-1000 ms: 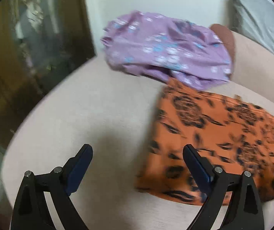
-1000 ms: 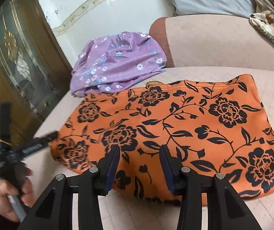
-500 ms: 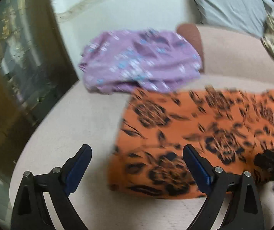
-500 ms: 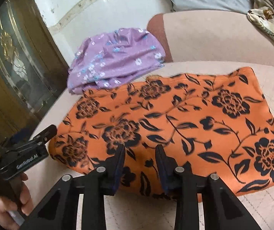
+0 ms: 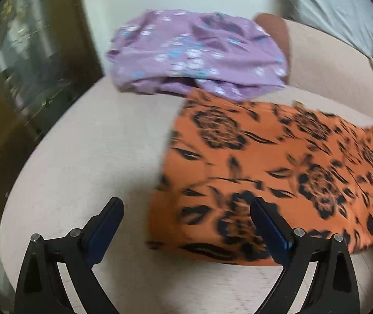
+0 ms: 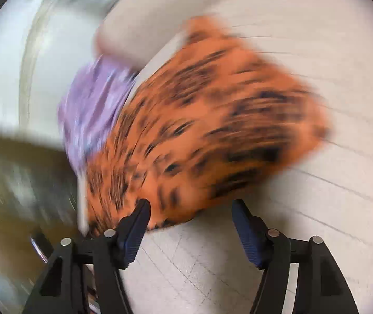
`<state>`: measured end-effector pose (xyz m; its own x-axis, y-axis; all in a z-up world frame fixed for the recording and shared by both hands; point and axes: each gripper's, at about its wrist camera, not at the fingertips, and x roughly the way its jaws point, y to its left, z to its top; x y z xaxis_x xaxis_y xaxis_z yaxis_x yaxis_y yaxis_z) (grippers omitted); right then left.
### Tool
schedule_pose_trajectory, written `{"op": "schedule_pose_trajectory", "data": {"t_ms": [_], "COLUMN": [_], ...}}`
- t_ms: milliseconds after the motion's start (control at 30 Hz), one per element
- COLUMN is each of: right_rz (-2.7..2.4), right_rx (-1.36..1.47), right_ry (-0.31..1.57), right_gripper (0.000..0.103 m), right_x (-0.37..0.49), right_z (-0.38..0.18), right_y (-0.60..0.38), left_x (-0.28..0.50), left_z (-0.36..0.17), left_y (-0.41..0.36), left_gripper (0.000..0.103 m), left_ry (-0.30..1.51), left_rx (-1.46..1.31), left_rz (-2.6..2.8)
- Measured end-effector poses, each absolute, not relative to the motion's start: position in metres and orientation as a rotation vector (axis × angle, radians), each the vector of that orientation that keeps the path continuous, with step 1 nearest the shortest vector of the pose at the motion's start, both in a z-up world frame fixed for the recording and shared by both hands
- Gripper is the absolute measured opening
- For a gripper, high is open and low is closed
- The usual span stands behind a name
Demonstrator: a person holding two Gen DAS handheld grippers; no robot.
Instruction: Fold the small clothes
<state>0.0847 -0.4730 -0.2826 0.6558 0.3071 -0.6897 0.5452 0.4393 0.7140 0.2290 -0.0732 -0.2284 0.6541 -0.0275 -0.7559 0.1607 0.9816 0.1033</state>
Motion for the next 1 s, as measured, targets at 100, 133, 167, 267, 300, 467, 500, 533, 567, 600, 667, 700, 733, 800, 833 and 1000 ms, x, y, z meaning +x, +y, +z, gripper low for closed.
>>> {"op": "schedule_pose_trajectory", "data": {"t_ms": [100,133,167,267,300,467,500,533,567,600,667,700,733,800,833,1000], "right_rz": [-0.220,-0.224,-0.216,-0.220,-0.225,-0.247,-0.254,-0.261,-0.272,-0.288,-0.325,-0.349,-0.365,-0.374,-0.374,-0.343], "right_rx": [1.350,1.395,1.456,1.486,1.483,1.456,1.442,1.429,1.415,1.393,1.335,1.295,1.255,1.197,1.177,0.981], "right_ry": [0.815,0.801,0.786,0.762,0.728,0.648,0.625,0.610,0.596,0.584,0.592,0.615,0.639,0.642,0.638,0.586], "right_gripper": [0.071,0.071,0.071,0.071,0.071,0.071,0.071,0.070,0.068,0.067,0.054,0.040,0.035,0.028,0.027,0.024], "right_x": [0.058,0.056,0.056,0.066,0.071,0.097,0.100,0.101,0.103,0.107,0.112,0.116,0.113,0.117,0.117,0.123], "right_z": [-0.306,-0.313,-0.324,-0.339,-0.340,-0.343,-0.342,-0.341,-0.339,-0.338,-0.332,-0.330,-0.328,-0.320,-0.316,-0.262], "right_y": [-0.502,-0.505,-0.508,-0.511,-0.513,-0.525,-0.527,-0.529,-0.531,-0.531,-0.530,-0.528,-0.531,-0.527,-0.525,-0.498], "left_x": [0.243,0.247,0.249,0.251,0.253,0.259,0.260,0.259,0.258,0.258,0.259,0.261,0.263,0.267,0.267,0.272], "left_z": [-0.242,-0.248,-0.253,-0.254,-0.254,-0.254,-0.253,-0.251,-0.249,-0.248,-0.248,-0.249,-0.249,-0.248,-0.247,-0.232], "left_y": [-0.061,-0.059,-0.057,-0.053,-0.051,-0.040,-0.039,-0.038,-0.036,-0.035,-0.031,-0.029,-0.027,-0.021,-0.018,0.005], "left_gripper": [0.097,0.097,0.097,0.097,0.097,0.097,0.097,0.097,0.097,0.097,0.097,0.098,0.098,0.099,0.099,0.099], "left_ry": [0.931,0.958,0.981,0.991,0.993,0.992,0.981,0.973,0.962,0.956,0.953,0.959,0.966,0.981,0.984,0.955], "left_rx": [0.153,0.155,0.150,0.134,0.136,0.112,0.119,0.124,0.131,0.135,0.138,0.134,0.127,0.097,0.083,0.005], "left_rz": [-0.065,-0.058,-0.062,-0.085,-0.093,-0.124,-0.126,-0.127,-0.130,-0.131,-0.136,-0.142,-0.149,-0.157,-0.157,-0.094]}}
